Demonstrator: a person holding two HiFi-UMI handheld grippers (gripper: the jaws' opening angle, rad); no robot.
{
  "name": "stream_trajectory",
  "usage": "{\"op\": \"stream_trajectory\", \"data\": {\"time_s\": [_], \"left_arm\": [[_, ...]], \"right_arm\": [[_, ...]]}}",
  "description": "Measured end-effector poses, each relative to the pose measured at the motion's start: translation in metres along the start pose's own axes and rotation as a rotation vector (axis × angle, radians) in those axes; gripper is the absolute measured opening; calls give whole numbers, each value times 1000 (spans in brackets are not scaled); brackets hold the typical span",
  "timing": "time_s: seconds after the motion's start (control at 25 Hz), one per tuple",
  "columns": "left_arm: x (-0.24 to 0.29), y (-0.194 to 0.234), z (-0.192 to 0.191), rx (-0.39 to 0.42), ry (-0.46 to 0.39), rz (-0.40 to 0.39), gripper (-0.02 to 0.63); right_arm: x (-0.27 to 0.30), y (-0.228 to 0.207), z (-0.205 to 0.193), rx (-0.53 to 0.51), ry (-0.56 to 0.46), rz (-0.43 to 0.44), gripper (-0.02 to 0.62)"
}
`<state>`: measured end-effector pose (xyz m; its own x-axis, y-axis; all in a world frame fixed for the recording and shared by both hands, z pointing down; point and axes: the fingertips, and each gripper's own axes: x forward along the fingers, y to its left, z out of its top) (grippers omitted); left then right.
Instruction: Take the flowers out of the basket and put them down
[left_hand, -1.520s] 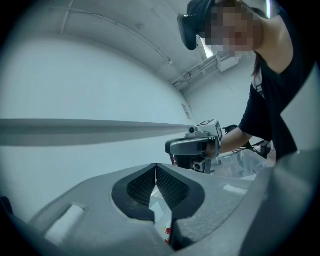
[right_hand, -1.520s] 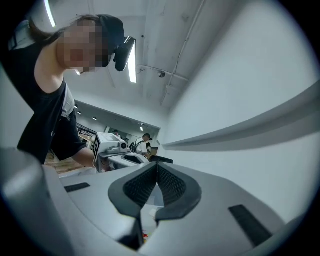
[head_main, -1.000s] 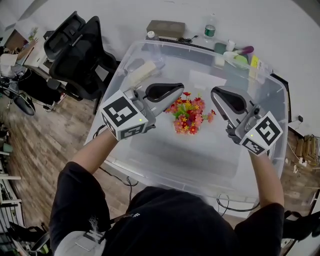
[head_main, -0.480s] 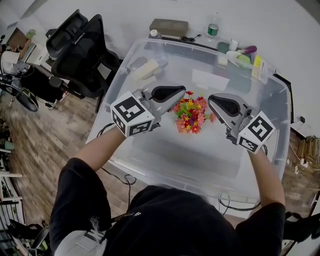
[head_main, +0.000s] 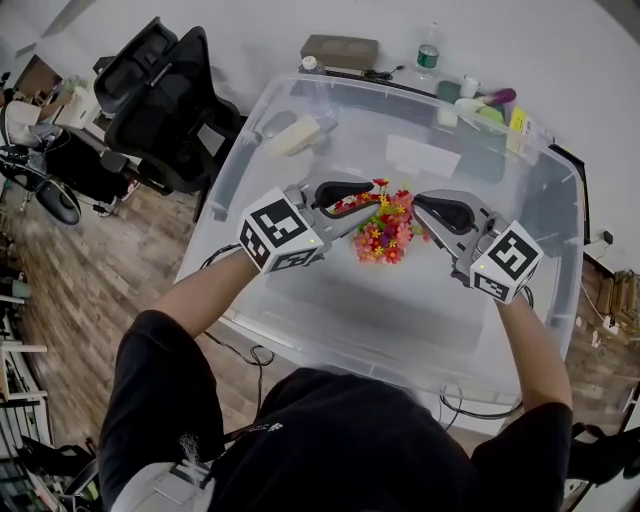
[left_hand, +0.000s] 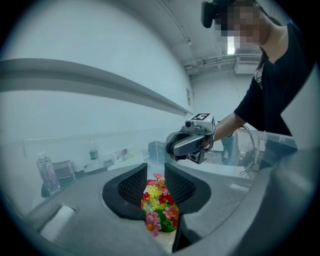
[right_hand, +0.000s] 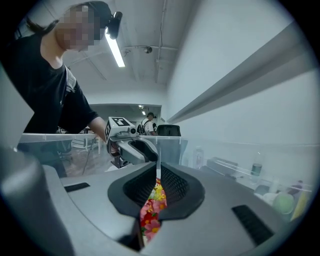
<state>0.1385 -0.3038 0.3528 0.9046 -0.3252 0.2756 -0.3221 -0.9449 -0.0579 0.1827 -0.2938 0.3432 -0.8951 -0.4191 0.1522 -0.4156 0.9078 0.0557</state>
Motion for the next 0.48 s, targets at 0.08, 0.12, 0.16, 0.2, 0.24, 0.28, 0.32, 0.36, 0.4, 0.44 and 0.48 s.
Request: {"op": "stream_trajectory", "data": {"time_s": [0.08,0.12,0.16,0.2,0.24,0.28,0.32,0.36,0.4,0.44,0.48], "left_arm": [[2,-1,-6,-6,23,-2,111],[2,0,-9,-6,34,2,124],[3,0,-12,-9,45,6,138],[3,1,-15,-14,54,9,151],[3,2,-17,-21,63,12,161],[4,2,-20,-24,74,12,173],[5,2,-22,-23,85,11,185],[5,2,-24,-20,94,9,195],[6,1,-25,-19,99,6,217],[6,0,-25,-19,101,2,228],[7,0,-25,-20,101,0,239]], "right_arm": [[0,-1,-4,5,10,-5,29],[0,-2,-5,7,13,-8,43],[0,-2,-6,7,15,-10,58],[1,-2,-7,5,18,-10,71],[1,-2,-9,3,22,-7,81],[2,-2,-11,2,28,-4,89],[2,-1,-13,3,35,0,94],[3,0,-15,5,42,3,98],[3,0,-17,6,47,5,106],[3,-1,-18,5,49,5,114],[2,-2,-18,5,49,3,121]]}}
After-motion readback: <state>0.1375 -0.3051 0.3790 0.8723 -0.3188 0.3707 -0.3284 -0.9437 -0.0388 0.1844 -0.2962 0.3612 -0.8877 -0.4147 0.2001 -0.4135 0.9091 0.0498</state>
